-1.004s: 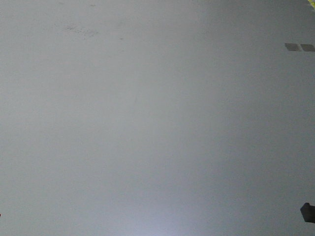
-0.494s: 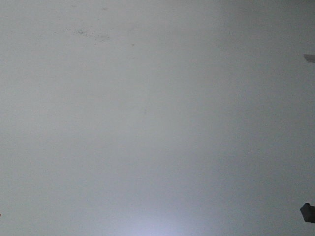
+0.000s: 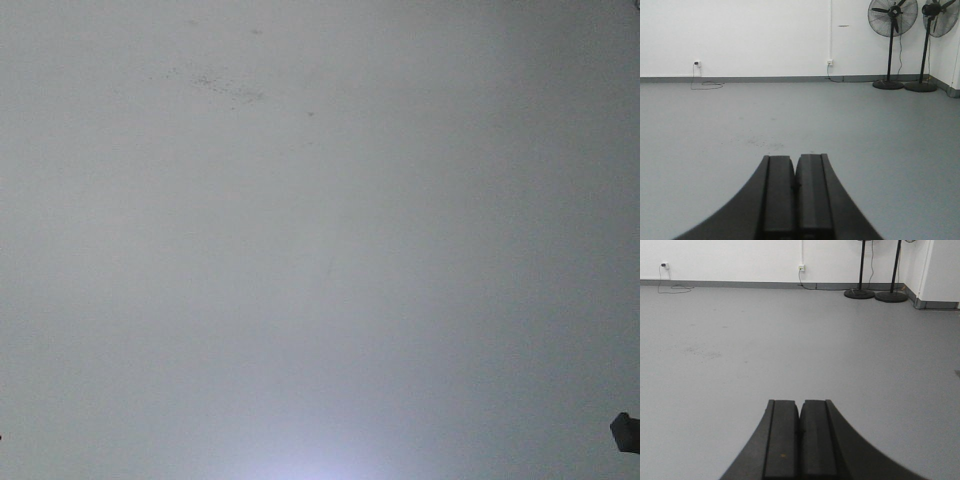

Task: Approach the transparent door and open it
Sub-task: 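Drive the base forward across the grey floor, arms stowed, then turn and drive the base up to the white-framed glass sliding door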

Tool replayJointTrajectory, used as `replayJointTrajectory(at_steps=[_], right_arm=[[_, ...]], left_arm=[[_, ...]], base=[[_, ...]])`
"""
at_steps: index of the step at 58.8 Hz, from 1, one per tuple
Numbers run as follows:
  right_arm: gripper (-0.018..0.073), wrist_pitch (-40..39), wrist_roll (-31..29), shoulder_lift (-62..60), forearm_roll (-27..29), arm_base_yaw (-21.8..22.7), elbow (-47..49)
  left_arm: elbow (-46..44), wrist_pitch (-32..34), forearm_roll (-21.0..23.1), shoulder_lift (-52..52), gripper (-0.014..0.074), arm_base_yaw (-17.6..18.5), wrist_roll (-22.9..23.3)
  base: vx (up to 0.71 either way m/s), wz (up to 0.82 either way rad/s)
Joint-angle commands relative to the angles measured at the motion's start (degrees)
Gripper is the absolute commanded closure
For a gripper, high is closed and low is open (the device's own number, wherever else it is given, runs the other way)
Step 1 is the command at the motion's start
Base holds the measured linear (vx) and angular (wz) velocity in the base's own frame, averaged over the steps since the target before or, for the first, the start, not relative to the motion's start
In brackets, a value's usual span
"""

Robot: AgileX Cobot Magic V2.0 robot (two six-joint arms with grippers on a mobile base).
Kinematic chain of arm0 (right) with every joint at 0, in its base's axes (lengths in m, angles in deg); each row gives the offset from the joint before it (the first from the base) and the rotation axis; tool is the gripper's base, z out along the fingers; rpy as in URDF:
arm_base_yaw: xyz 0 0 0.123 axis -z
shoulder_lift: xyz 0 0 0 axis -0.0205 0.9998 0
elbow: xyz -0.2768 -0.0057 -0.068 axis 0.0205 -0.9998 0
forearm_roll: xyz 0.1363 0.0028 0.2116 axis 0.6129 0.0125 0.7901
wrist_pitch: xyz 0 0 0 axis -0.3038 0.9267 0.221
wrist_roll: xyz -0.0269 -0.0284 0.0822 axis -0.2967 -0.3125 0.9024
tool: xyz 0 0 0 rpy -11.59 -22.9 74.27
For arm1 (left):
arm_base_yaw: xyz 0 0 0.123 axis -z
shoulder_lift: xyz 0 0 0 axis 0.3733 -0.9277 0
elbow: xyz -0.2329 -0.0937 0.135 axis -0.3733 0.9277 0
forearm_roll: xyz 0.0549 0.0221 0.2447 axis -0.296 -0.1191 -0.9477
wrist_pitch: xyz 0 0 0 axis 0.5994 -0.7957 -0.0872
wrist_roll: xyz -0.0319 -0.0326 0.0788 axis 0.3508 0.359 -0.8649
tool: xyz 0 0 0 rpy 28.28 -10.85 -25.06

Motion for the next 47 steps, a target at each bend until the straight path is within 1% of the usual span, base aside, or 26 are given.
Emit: replayJointTrajectory(at_steps=[1,24,47], right_arm=[[0.0567,-4.9,-0.3,-0.8,-0.3,-0.1,-0.6],[0.0567,-5.0,-0.3,-0.8,-0.3,-0.1,-0.6],[0.0567,-5.0,-0.3,-0.8,-0.3,-0.1,-0.6]], left_arm=[[1.8,4.5,0.1,0.6,0.0602,0.2,0.5],[1.8,4.5,0.1,0.6,0.0602,0.2,0.5],[1.8,4.5,0.1,0.6,0.0602,0.2,0.5]], base=[[0.45,0.12],[0.49,0.11],[0.52,0.25]])
